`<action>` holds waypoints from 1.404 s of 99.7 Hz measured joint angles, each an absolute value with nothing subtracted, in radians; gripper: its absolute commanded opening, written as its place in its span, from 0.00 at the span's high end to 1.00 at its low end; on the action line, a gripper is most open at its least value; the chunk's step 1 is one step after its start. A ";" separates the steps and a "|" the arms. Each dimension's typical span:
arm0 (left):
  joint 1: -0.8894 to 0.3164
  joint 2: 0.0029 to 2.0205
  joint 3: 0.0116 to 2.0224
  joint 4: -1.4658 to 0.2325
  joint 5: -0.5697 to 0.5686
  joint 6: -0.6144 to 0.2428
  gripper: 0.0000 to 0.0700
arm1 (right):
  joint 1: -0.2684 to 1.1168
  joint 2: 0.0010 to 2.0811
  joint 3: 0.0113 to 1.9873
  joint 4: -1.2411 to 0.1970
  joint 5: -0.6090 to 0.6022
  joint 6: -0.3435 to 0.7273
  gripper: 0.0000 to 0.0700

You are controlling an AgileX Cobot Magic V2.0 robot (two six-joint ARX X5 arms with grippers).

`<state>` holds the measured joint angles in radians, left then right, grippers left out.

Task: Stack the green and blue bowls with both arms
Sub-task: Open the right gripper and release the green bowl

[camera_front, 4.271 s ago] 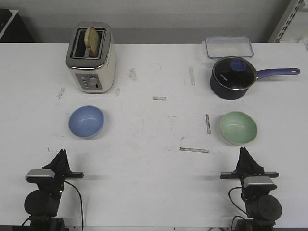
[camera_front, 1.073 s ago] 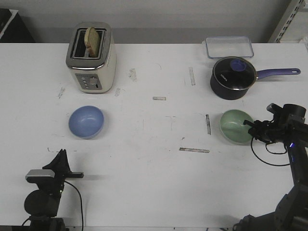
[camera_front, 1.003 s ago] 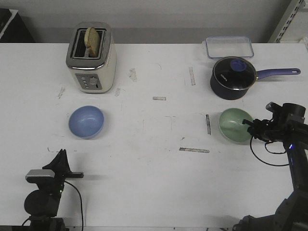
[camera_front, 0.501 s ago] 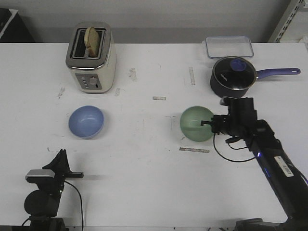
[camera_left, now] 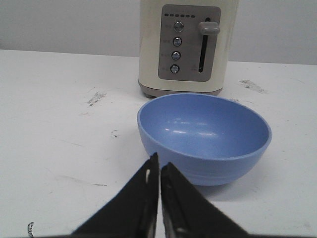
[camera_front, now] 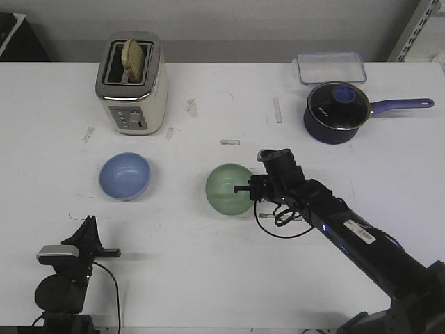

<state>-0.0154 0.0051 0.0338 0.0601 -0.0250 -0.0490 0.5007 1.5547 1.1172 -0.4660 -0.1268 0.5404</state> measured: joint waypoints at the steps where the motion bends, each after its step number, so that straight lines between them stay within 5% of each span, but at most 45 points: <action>1: -0.015 0.005 0.034 0.060 -0.025 -0.049 1.00 | 0.502 1.557 1.117 -0.466 -0.126 0.542 0.99; 54: -0.015 0.005 0.034 0.060 -0.025 -0.049 1.00 | 0.517 1.605 1.117 -0.466 -0.104 0.558 0.97; 72: -0.015 0.005 0.034 0.060 -0.025 -0.049 1.00 | 0.517 1.605 1.117 -0.466 -0.105 0.558 0.69; 88: -0.015 0.005 0.034 0.060 -0.025 -0.049 1.00 | 0.517 1.605 1.117 -0.466 -0.105 0.559 0.64; 102: -0.016 0.005 0.034 0.060 -0.025 -0.049 1.00 | 0.517 1.586 1.117 -0.469 -0.105 0.556 0.40; 121: -0.016 0.005 0.034 0.060 -0.025 -0.049 1.00 | 0.505 1.473 1.117 -0.467 -0.105 0.515 0.39; 140: -0.015 0.005 0.034 0.060 -0.025 -0.049 1.00 | 0.465 1.341 1.114 -0.449 -0.105 0.364 0.40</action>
